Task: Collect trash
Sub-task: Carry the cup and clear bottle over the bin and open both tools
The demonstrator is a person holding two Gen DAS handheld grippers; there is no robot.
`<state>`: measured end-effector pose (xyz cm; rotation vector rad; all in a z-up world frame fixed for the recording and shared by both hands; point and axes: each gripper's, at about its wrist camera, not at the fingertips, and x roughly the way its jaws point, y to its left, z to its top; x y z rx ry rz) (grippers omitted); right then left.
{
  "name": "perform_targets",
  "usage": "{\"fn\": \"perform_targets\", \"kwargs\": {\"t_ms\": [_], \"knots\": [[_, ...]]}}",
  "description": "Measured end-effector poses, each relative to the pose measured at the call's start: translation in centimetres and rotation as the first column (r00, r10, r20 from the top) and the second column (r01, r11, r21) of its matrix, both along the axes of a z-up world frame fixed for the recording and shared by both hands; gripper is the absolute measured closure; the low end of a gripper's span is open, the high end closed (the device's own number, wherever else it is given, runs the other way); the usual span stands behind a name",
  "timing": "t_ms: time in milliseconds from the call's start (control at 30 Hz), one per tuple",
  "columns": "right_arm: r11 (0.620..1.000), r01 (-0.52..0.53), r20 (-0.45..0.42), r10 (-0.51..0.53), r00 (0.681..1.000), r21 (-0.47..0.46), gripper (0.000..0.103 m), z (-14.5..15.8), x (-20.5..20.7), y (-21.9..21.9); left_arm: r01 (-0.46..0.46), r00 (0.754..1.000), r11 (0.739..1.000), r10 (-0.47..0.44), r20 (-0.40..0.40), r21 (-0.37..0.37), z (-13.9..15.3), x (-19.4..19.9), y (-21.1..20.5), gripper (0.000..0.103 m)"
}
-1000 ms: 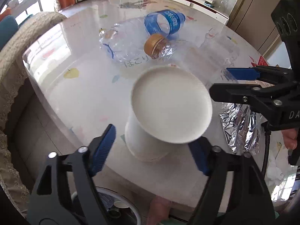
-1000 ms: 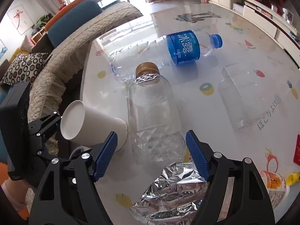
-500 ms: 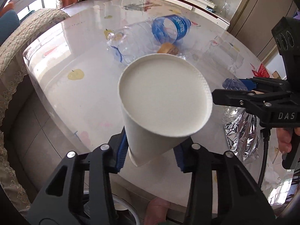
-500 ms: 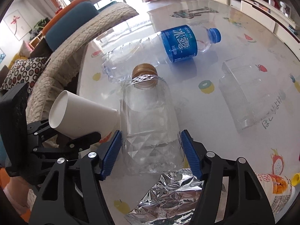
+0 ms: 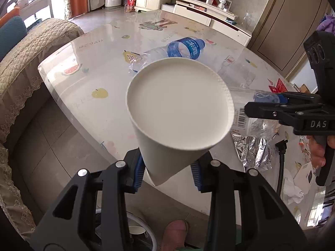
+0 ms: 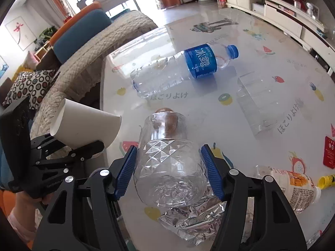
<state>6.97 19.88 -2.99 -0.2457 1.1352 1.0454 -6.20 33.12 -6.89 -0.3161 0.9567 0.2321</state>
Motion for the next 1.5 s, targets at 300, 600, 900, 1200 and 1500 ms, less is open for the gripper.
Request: {"fn": "perform_targets", "kwargs": {"t_ms": [300,600,900,1200,1500], "knots": [[1.0,0.015,-0.002,-0.015,1.0,0.02,0.041,1.1,0.3,-1.5,-0.021,1.0,0.999,0.021,0.011,-0.026,-0.1,-0.3,0.3,0.071],[0.999,-0.015,0.0,0.015,1.0,0.042,0.041,2.5,-1.4,-1.0,-0.06,0.998,0.998,0.06,0.009,0.015,1.6,-4.2,1.2,0.071],[0.991,-0.116,0.023,0.114,0.993,0.061,0.041,4.8,-6.1,1.8,-0.151,0.989,0.988,0.15,0.007,0.027,1.9,-10.6,3.3,0.071],[0.963,-0.257,-0.019,0.259,0.966,0.08,0.041,4.3,-13.3,6.5,-0.233,0.971,0.972,0.235,-0.054,0.035,-0.2,-17.2,5.4,0.071],[0.928,-0.372,-0.103,0.37,0.923,0.004,0.041,-0.6,-19.9,10.3,-0.312,0.939,0.95,0.309,-0.152,0.0,-4.8,-23.7,7.2,0.071]]}}
